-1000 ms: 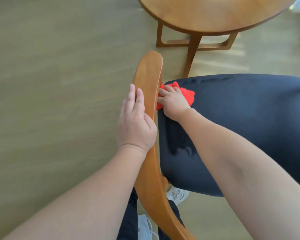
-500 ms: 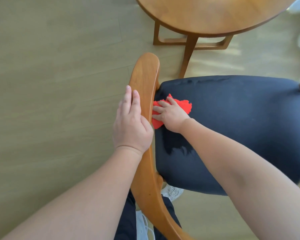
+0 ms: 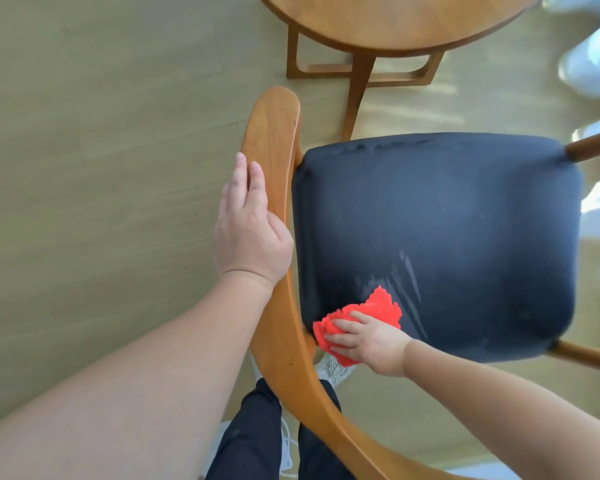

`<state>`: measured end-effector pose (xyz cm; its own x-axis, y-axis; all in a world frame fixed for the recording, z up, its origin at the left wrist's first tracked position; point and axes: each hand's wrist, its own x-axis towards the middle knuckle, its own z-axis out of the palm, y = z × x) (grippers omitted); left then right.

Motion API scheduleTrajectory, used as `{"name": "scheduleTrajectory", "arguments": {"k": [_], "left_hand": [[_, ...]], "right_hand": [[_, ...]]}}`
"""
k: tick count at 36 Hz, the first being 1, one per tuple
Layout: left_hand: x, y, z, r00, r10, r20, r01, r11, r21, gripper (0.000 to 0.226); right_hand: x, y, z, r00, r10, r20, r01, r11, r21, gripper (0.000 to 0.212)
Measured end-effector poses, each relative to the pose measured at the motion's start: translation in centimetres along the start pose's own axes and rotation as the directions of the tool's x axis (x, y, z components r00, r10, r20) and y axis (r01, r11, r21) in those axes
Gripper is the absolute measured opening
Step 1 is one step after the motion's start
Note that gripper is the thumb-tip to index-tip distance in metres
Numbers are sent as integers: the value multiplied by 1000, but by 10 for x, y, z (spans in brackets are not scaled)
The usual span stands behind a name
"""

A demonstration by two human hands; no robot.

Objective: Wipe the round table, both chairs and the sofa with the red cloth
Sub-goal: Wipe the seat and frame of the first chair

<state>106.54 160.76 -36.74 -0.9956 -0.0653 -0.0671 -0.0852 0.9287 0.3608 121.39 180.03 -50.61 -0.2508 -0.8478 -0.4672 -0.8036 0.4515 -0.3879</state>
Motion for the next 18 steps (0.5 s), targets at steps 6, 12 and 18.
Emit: {"name": "scheduleTrajectory", "arguments": {"k": [6,12,18], "left_hand": [[-1,2,-2,1000,-3,29,3,1000,10,61],[1,3,-1,1000,7,22,-7,1000,7,63],[0,2,1,996,92,13,-92,995,42,63]], "right_hand": [[-9,1,6,999,1,37,-2,999,35,68],[-4,17,-17,966,110,-236,-85,990,112,68],[20,64,-52,898,313,-309,-295,950,104,61]]}}
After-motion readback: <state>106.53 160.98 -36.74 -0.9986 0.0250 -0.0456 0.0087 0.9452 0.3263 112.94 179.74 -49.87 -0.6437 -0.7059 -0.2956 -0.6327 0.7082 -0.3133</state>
